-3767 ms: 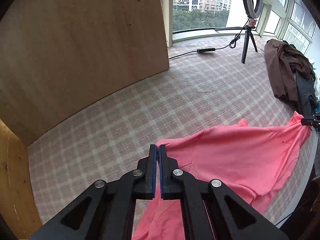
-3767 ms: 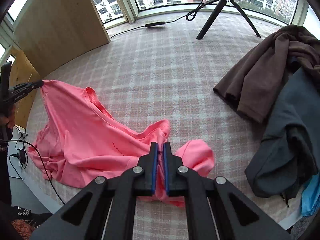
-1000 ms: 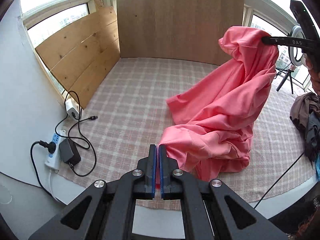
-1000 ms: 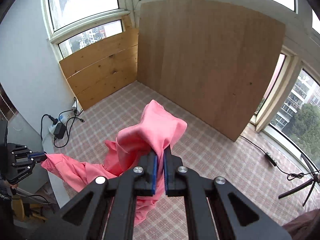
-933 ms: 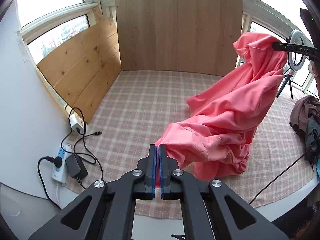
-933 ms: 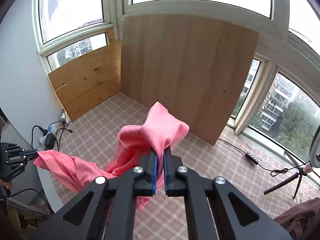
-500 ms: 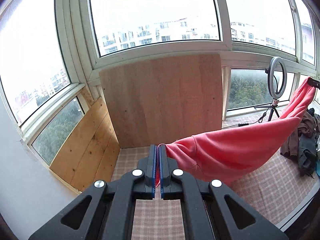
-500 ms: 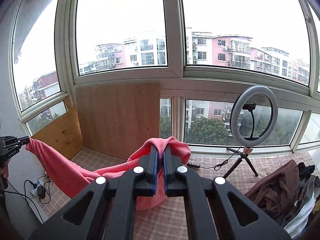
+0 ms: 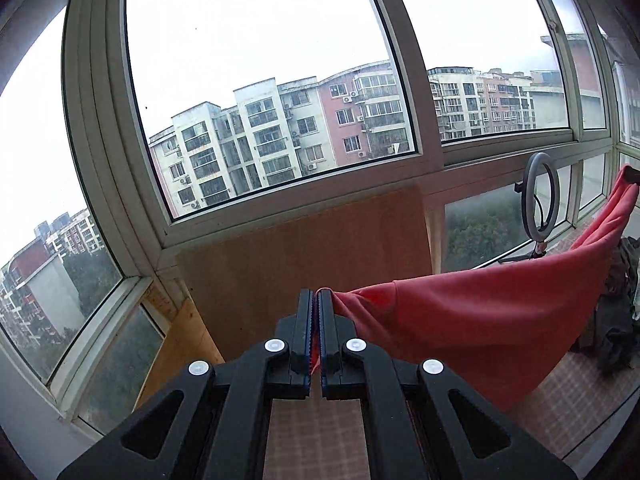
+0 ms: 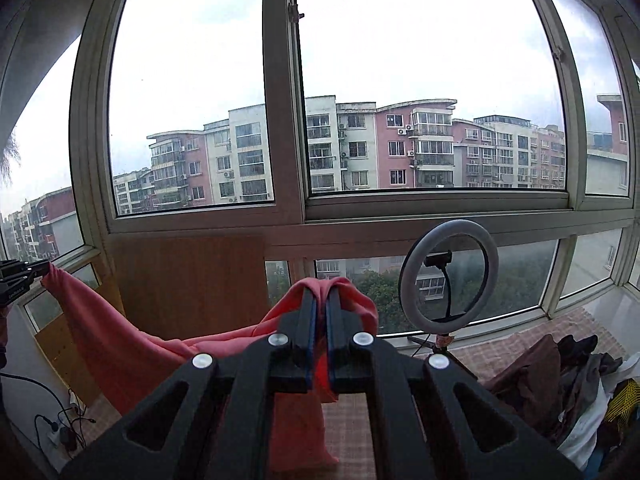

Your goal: Fold clothes

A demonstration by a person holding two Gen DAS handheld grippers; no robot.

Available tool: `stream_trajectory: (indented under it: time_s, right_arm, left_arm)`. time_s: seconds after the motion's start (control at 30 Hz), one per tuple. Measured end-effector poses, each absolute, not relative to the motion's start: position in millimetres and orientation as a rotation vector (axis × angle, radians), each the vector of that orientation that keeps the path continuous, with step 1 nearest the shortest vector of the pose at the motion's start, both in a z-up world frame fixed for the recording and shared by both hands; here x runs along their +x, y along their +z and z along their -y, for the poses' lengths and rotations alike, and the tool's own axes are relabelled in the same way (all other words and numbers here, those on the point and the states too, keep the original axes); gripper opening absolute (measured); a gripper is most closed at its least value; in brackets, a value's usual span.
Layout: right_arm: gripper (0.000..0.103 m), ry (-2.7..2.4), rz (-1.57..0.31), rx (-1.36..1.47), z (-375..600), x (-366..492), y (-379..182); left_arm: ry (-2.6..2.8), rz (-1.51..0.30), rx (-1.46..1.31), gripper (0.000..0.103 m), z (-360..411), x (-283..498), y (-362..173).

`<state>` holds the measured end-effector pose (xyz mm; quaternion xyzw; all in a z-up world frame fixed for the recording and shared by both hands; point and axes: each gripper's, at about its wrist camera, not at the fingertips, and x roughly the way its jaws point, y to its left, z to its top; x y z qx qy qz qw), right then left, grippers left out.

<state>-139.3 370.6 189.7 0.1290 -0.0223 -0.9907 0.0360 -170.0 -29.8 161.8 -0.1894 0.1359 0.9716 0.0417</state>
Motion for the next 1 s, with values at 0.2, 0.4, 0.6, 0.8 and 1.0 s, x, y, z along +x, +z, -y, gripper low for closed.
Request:
stream_trajectory:
  time_s: [0.2,0.4,0.6,0.8,1.0]
  right_arm:
    - [0.004,-3.084,0.055,0.241,-388.7,-97.6,237.3]
    - [0.004,-3.095,-0.021,0.188,-387.6,-63.1,255.6]
    - [0.004,-3.117,-0.073,0.211,-391.6,-56.3,256.8]
    - [0.004,-3.123,-0.046,0.387,-405.3,-121.1,225.5]
    - [0.004,-3.094,-0.068,0.778,-410.8,-238.6,124.6]
  left_arm:
    - [2.97,-0.469,-0.404,0.002,25.4,-134.2,219.0]
    - [2.958,-0.552,-0.372,0.002,15.9,-102.2,243.4]
    - [2.955,-0.663,-0.36,0.002,3.2,-87.8,248.1]
    - [2.944,-0.679,-0.558,0.002,-4.3,-156.5,206.9]
    - [2.817,-0.675,-0.944,0.002,-22.3,-273.4,84.2]
